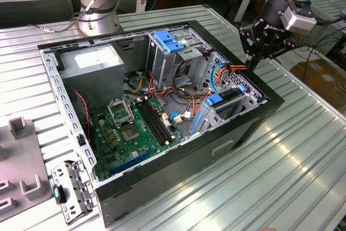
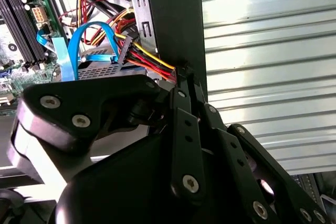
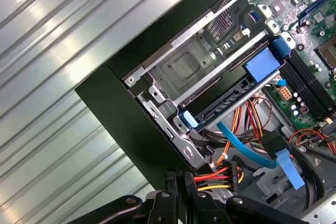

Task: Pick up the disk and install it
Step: 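Insert the first disk wire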

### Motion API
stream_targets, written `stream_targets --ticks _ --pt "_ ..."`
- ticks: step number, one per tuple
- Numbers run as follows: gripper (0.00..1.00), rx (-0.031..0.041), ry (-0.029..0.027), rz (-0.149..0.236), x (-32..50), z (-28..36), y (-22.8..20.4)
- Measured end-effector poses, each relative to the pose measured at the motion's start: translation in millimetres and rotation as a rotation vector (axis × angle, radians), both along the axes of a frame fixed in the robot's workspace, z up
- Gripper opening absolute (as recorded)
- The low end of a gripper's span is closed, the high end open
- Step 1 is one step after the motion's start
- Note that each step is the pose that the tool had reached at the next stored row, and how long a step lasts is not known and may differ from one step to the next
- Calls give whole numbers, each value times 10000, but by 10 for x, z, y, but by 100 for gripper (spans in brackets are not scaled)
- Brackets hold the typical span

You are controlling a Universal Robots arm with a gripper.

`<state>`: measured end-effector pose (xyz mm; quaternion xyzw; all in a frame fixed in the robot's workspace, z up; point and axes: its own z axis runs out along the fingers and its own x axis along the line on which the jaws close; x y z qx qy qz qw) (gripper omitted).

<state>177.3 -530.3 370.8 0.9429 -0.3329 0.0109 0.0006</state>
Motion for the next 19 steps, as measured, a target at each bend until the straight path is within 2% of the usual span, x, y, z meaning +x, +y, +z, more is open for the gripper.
stream_targets --ticks 13,17,19 --pt "16 -43 0 0 1 0 0" --pt "16 -42 1 -337 -2 0 0" --pt "16 -44 2 -381 -47 1 1"
